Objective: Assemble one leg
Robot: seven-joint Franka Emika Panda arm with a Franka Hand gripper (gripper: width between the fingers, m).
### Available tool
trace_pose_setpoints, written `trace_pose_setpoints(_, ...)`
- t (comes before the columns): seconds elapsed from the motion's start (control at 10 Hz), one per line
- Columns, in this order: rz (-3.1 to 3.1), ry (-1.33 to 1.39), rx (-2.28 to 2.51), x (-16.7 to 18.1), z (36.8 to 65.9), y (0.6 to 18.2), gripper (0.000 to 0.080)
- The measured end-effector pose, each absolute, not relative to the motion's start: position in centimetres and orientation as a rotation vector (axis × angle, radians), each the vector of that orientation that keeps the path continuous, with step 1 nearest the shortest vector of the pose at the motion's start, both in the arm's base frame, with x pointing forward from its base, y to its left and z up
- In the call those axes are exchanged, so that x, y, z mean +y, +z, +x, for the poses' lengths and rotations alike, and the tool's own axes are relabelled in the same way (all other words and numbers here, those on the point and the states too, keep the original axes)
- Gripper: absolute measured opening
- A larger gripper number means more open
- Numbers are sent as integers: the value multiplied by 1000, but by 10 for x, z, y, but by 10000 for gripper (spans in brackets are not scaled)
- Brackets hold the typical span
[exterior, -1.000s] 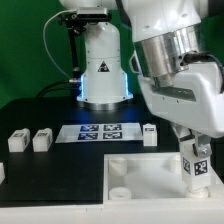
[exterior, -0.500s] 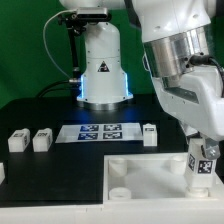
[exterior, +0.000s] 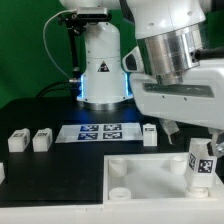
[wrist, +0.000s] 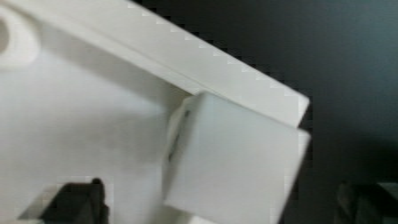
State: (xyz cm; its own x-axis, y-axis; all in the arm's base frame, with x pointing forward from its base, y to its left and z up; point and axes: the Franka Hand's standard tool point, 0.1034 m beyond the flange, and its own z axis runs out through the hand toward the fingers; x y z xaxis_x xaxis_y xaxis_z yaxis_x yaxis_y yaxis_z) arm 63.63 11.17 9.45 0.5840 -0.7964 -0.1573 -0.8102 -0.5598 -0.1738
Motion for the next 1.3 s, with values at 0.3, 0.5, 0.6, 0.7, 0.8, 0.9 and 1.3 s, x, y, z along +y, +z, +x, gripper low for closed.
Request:
trace_pose_setpoints(0.3, -2867, 9, 780, 126, 634, 90, 649)
trace_pose_setpoints(0.5, -2938, -8, 491, 129, 633, 85, 649)
trace_pose_setpoints(0.6, -2966, -18, 289, 123, 633, 80, 649)
trace_pose_setpoints(0.7, -2963, -17, 313, 117, 634, 79, 649)
trace_pose_setpoints(0.8, -2964, -29, 312, 112, 636, 79, 649)
trace_pose_setpoints(0.9, -2959, -27, 353, 113, 637, 79, 649)
trace_pose_setpoints(1.3, -2881, 9, 699, 116, 636, 79, 295)
